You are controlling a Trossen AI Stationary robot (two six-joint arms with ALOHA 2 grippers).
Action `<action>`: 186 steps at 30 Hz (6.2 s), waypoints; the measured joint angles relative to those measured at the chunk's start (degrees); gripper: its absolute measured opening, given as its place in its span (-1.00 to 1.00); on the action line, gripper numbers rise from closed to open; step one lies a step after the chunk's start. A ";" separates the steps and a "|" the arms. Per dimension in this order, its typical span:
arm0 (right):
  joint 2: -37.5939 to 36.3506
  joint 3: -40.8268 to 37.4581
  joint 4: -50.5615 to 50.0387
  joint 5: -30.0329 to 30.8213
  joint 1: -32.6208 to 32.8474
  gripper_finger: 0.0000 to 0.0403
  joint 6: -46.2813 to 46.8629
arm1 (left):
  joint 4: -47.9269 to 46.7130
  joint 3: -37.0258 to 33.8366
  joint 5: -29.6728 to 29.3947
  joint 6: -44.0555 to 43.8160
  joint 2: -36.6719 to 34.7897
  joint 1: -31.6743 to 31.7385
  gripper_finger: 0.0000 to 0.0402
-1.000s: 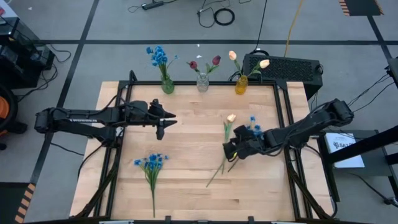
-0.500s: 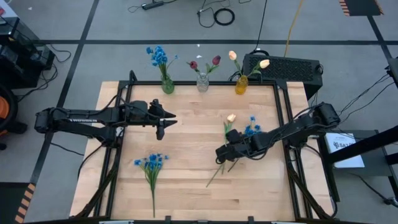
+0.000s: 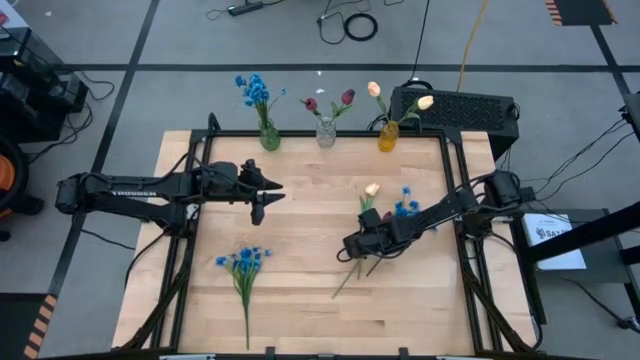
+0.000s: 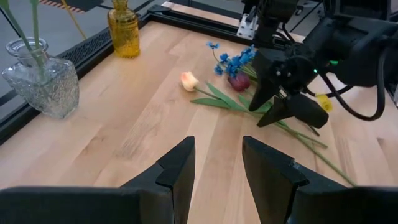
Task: Sort flowers into vase by color
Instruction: Put the yellow tulip into the orange vase
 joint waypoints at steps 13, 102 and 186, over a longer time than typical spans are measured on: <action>1.05 1.84 -2.49 0.18 -2.26 -0.45 -6.01 | -0.02 0.00 0.00 1.89 0.00 0.00 -0.30; -22.76 -23.21 109.37 19.24 -38.89 -1.00 -104.75 | 6.71 -0.02 -2.97 7.37 -0.02 0.17 -0.30; -5.20 -17.18 104.96 22.16 -50.42 -0.97 -95.49 | 6.19 -0.02 -2.96 7.68 0.00 0.16 -0.30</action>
